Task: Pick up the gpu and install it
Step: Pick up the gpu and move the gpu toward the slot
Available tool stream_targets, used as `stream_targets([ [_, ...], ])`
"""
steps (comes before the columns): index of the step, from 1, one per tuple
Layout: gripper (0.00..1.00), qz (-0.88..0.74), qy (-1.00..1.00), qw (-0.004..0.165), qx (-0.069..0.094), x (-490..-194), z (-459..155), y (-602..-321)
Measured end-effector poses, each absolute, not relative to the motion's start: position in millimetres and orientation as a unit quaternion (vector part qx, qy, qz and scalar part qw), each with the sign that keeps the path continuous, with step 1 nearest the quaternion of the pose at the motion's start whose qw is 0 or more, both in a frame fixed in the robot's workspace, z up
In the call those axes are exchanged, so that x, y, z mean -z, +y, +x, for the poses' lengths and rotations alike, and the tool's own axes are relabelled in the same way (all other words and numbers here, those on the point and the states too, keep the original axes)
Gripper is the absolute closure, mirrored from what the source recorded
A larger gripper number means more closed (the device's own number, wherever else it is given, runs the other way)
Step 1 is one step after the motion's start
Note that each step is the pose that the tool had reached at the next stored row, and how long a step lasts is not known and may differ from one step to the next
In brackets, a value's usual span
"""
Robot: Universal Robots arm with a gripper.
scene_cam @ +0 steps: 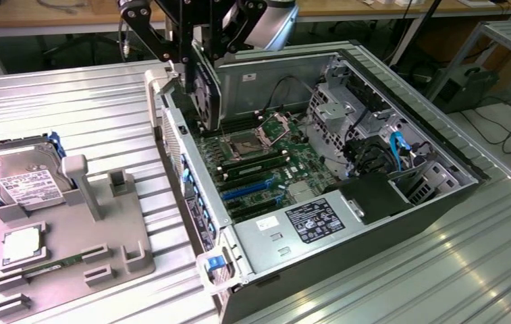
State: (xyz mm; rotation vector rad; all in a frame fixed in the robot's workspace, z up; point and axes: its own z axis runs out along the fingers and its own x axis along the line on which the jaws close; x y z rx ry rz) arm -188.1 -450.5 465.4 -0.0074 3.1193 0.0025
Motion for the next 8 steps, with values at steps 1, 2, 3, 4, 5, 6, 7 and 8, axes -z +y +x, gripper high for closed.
stream_targets([
  [1,0.72,-0.002,1.000,0.011,-0.001,-465.4,-187.5,-450.5],
  [2,0.72,-0.002,1.000,0.011,-0.001,-465.4,-186.8,-450.5],
  [3,0.72,-0.002,1.000,0.011,-0.001,-465.4,-185.8,-450.5],
  [4,0.72,-0.002,1.000,0.011,-0.001,-465.5,-185.1,-450.5],
  [5,0.72,-0.002,1.000,0.011,-0.001,-465.5,-184.3,-450.5],
  [6,0.72,-0.002,1.000,0.011,-0.001,-465.4,-183.4,-450.5],
  [7,0.72,-0.002,1.000,0.011,-0.001,-465.4,-182.6,-450.5],
  [8,0.72,-0.002,1.000,0.011,-0.001,-465.4,-181.5,-450.5],
])
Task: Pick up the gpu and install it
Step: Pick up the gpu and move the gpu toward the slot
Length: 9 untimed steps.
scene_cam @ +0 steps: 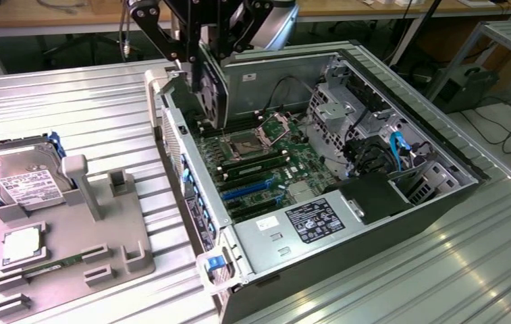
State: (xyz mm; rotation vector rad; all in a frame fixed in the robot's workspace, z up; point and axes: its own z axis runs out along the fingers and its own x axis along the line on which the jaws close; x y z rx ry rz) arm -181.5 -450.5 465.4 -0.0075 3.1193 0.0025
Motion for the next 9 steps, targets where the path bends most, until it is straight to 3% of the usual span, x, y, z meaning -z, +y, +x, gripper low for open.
stream_targets([
  [9,0.72,-0.003,1.000,0.011,-0.001,-465.4,-174.3,-450.5],
])
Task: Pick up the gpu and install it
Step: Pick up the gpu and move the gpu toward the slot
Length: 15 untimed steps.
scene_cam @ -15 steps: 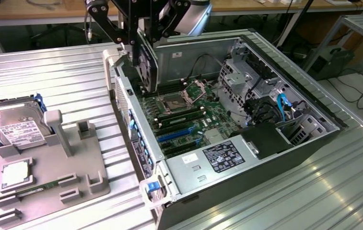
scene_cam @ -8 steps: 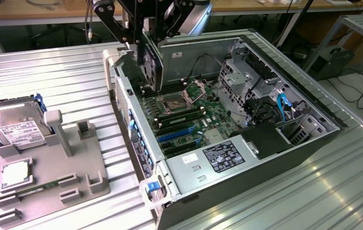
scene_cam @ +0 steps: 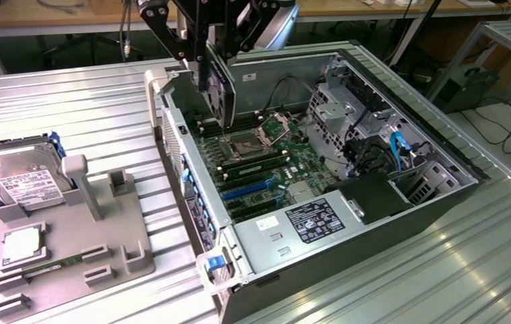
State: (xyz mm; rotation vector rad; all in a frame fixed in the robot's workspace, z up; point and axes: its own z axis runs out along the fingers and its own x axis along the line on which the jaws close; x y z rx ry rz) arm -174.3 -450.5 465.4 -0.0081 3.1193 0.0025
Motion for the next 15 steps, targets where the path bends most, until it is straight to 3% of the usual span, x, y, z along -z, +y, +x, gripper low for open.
stream_targets([
  [15,0.72,-0.003,1.000,0.011,-0.001,-465.4,-165.1,-450.5],
])
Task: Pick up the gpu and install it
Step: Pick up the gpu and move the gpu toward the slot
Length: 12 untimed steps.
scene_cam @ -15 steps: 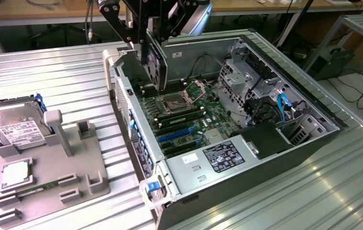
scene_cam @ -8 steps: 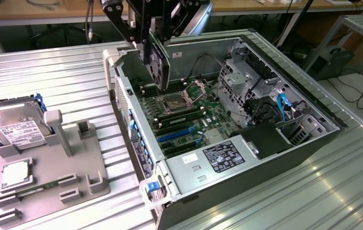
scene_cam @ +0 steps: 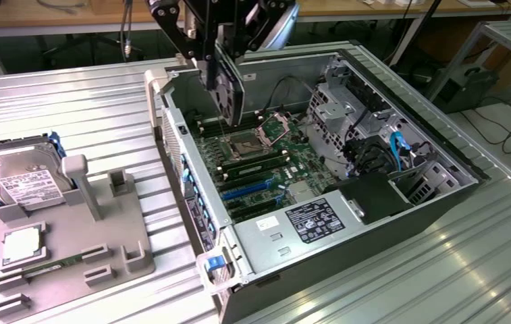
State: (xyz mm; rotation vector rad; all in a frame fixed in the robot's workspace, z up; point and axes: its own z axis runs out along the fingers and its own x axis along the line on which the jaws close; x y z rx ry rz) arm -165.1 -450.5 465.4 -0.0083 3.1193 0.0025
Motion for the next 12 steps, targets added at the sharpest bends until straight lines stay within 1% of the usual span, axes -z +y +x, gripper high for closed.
stream_targets([
  [12,0.72,-0.003,1.000,0.011,-0.001,-465.4,-157.9,-450.5],
])
